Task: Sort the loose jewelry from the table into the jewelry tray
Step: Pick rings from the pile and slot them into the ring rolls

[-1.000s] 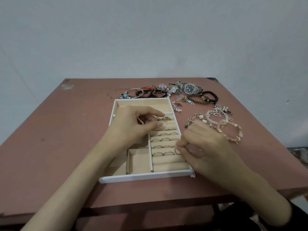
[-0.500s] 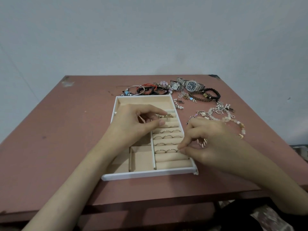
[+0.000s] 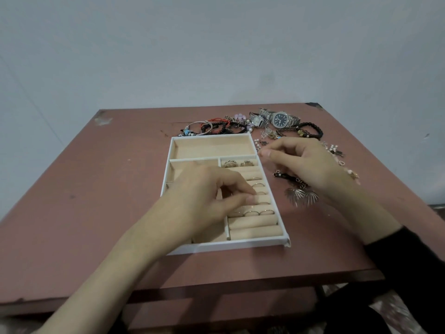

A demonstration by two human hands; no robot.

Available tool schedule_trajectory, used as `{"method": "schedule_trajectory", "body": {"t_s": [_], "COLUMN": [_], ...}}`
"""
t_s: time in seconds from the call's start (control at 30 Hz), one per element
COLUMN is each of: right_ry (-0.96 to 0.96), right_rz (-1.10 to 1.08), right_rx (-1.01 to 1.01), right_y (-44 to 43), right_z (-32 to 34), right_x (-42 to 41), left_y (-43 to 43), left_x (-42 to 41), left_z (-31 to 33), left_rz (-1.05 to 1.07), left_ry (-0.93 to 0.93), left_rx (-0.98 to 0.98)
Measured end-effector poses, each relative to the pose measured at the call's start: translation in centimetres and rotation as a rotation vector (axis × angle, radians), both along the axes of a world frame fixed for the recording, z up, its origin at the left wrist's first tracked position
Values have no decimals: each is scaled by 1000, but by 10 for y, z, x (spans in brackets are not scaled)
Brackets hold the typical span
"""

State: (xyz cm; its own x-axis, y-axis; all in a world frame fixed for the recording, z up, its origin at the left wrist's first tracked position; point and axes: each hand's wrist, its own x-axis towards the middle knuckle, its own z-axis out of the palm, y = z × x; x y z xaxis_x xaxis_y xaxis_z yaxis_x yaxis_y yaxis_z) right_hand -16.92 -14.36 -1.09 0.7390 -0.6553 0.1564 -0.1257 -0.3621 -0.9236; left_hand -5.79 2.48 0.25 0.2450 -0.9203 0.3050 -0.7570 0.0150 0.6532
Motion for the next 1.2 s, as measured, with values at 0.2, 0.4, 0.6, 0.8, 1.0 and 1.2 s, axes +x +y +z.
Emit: {"method": "schedule_trajectory", "body": {"t_s": [0.2, 0.4, 0.6, 0.8, 1.0, 1.2], "right_ry": [-51, -46, -32, -45, -49, -55], "right_rz": [-27, -17, -22, -29, -15, -14], "right_rx": [33, 60, 75, 87, 90, 86], "right_y": [-5, -5, -6, -5, -6, -7], "right_z": [-4, -4, -5, -5, -5, -5], "right_x": [-3, -4, -5, -5, -5, -5], "left_y": [2, 2, 3, 2, 2, -1], "left_x": [-7, -10, -5, -6, -5, -6], "left_z": [-6, -7, 3, 7, 6, 6], "left_rz": [-117, -155, -207, -184, -200, -189], "left_ry": [-139, -198, -207, -169, -242, -245], "left_rx": [-7, 72, 166, 181, 195, 215]}}
